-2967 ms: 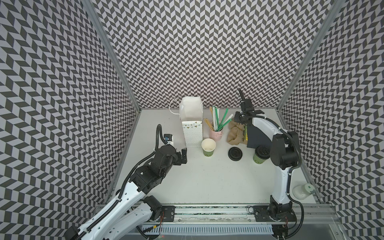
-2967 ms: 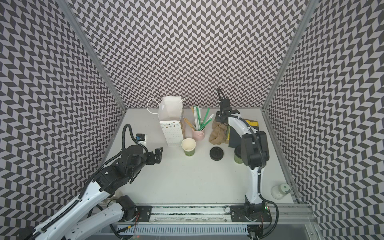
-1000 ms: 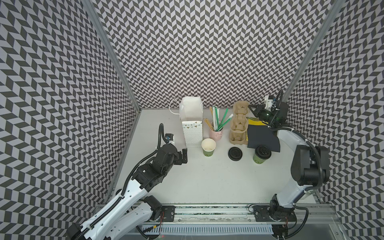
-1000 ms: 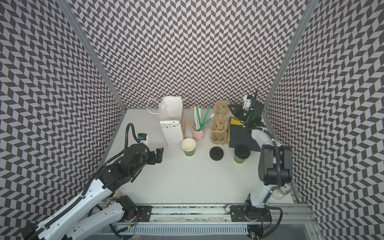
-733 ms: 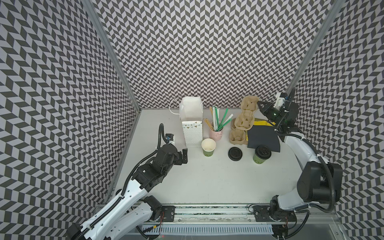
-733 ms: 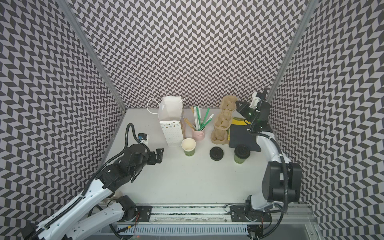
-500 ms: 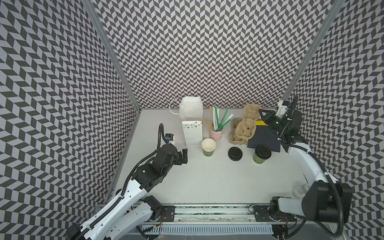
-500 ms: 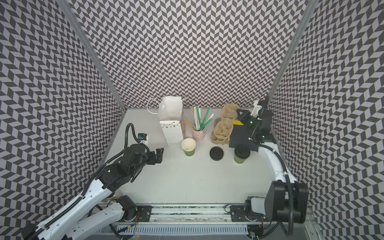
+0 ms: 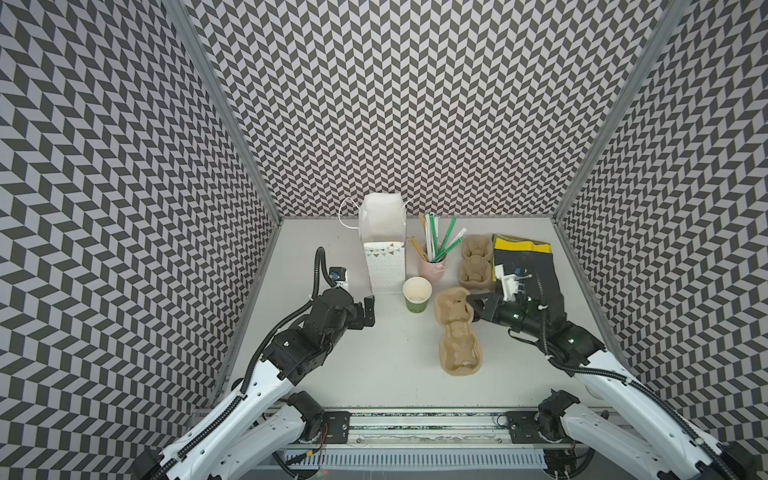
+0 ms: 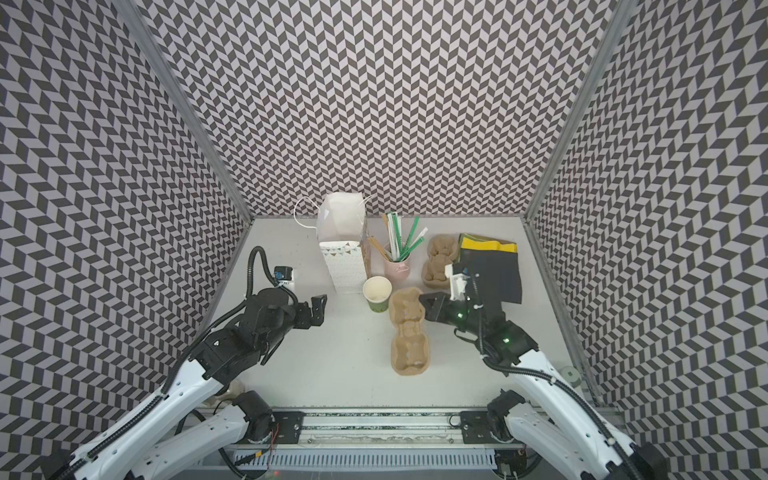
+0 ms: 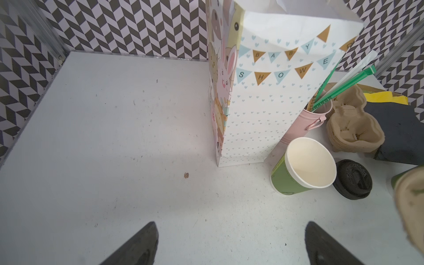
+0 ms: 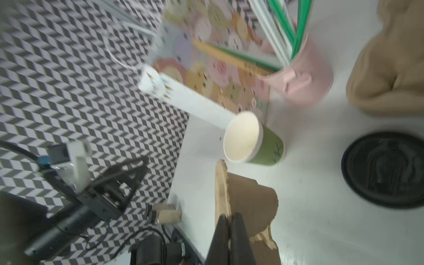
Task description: Pack the takeout coffee
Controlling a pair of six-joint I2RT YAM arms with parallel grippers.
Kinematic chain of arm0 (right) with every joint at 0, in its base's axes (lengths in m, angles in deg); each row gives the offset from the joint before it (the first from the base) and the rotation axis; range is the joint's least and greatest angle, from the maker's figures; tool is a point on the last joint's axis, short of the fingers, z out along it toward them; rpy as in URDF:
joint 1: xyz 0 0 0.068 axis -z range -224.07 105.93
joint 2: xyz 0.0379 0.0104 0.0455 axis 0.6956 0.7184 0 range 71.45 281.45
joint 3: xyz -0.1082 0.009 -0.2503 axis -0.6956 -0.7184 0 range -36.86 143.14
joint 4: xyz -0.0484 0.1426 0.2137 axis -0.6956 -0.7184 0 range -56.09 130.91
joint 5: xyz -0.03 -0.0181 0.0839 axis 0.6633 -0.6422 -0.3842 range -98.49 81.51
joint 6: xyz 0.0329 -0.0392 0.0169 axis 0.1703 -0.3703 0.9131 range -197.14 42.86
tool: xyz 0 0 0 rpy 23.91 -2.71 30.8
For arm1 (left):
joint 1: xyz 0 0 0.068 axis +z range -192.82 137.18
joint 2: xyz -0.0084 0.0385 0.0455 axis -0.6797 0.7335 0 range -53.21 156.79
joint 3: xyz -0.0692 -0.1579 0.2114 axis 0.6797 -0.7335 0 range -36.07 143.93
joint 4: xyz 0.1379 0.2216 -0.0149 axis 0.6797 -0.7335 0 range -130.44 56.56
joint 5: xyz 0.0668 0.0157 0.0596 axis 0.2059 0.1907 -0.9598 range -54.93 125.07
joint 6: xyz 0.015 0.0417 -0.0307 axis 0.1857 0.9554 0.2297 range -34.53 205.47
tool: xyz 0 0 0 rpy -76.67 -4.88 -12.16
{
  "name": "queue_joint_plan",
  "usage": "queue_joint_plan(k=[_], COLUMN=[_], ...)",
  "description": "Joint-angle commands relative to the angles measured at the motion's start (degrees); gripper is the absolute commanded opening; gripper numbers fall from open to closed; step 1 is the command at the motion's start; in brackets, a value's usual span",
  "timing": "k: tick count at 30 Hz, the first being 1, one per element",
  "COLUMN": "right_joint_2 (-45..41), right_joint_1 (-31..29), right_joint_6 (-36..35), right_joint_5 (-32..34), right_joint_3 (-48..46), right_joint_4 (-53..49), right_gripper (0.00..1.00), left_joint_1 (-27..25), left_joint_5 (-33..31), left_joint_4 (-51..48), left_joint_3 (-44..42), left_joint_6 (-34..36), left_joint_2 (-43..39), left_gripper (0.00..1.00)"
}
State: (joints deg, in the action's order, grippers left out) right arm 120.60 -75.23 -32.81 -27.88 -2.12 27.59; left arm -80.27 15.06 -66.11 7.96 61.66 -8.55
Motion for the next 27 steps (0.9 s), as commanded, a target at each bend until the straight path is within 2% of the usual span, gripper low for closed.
queue_joint_plan(k=[1, 6, 9, 13, 20, 24, 27], right_joint_2=[1.2, 3.2, 7.2, 11.0, 12.5, 14.4, 15.0], right_joint_1=[-4.4, -5.8, -5.8, -5.2, 4.6, 6.6, 7.3], right_joint_6=[2.6, 4.7, 1.5, -1.9, -4.5, -6.1, -8.3], right_joint_5=[4.0, 0.9, 1.9, 6.8, 0.6, -1.7, -3.8], right_joint_3=[-2.7, -10.4, -9.7, -7.5, -7.9, -6.9, -4.3], right_joint_4=[3.1, 14.0, 14.1, 12.4, 15.4, 15.2, 12.2], right_gripper=[0.00, 0.00, 0.00, 0.00, 0.01, 0.12, 0.33], left_joint_1=[0.4, 0.4, 0.4, 0.4, 0.4, 0.4, 0.9], left_joint_5=[-0.3, 0.0, 0.4, 0.2, 0.1, -0.5, -1.0], left_joint_4=[0.8, 0.8, 0.8, 0.8, 0.7, 0.7, 0.5], left_joint_3=[0.0, 0.0, 0.1, 0.0, 0.0, 0.2, 1.0], left_joint_6=[0.2, 0.2, 0.3, 0.3, 0.2, 0.0, -0.3], left_joint_2=[-0.2, 0.2, 0.9, 1.0, 1.2, 1.0, 0.7], left_gripper=[1.00, 1.00, 1.00, 1.00, 1.00, 1.00, 1.00])
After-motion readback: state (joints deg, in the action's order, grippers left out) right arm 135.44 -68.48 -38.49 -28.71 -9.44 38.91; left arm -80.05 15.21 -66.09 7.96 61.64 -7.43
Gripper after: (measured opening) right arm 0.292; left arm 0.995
